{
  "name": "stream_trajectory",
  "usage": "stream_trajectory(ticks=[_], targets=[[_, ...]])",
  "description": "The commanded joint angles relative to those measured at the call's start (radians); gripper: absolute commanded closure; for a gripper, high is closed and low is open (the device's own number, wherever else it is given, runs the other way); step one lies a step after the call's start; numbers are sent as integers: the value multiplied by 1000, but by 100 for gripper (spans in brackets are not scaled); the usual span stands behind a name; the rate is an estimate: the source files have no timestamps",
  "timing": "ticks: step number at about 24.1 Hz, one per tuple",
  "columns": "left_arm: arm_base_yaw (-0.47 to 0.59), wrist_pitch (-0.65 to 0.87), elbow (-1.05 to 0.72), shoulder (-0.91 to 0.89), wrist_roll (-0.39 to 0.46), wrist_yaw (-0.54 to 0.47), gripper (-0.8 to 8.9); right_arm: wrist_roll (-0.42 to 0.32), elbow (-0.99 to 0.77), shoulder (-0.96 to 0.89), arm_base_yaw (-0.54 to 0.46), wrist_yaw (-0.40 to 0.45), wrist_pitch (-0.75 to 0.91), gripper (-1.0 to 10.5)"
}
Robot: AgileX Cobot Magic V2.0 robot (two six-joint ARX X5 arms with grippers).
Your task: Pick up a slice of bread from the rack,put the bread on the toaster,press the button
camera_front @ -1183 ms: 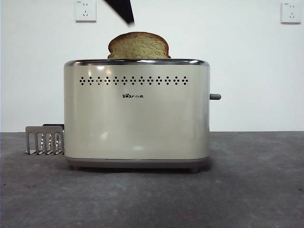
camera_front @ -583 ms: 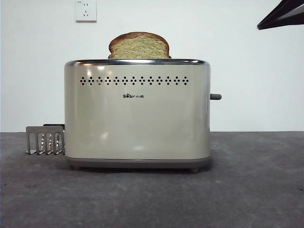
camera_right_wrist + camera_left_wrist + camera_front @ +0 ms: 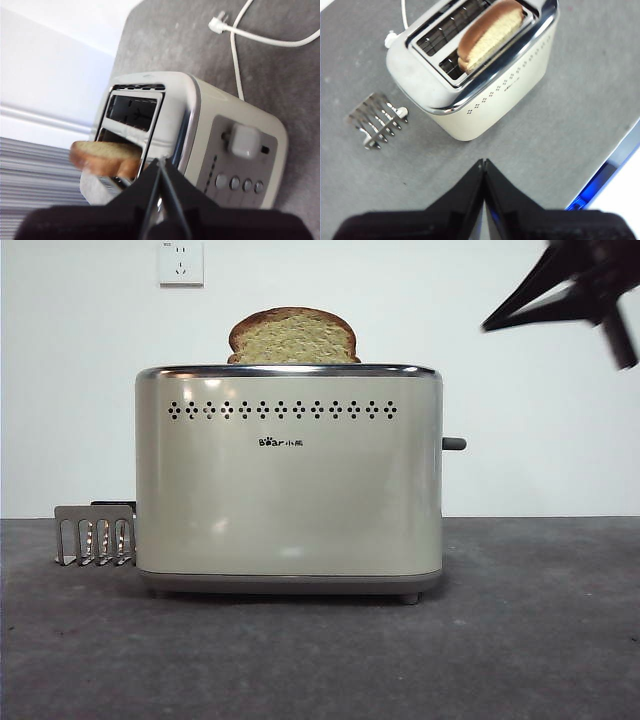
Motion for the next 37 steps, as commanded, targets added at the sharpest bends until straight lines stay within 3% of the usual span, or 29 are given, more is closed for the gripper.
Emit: stream_trajectory(ticks=[1,14,19,32,37], targets=[[2,4,-6,-26,-85,2,822,0,33,75,24,14,-1,950],[2,4,-6,-98,-140,0,821,-49,71,272,50,51,-30,951],[2,4,-6,-101,-143,-3,821,-96,71,290,50,121,-82,951],[2,4,-6,-95,-143,-2,819,-95,71,403,51,133,-94,954],[2,4,-6,-92,-143,-2,819,-95,71,434,51,174,-119,954]])
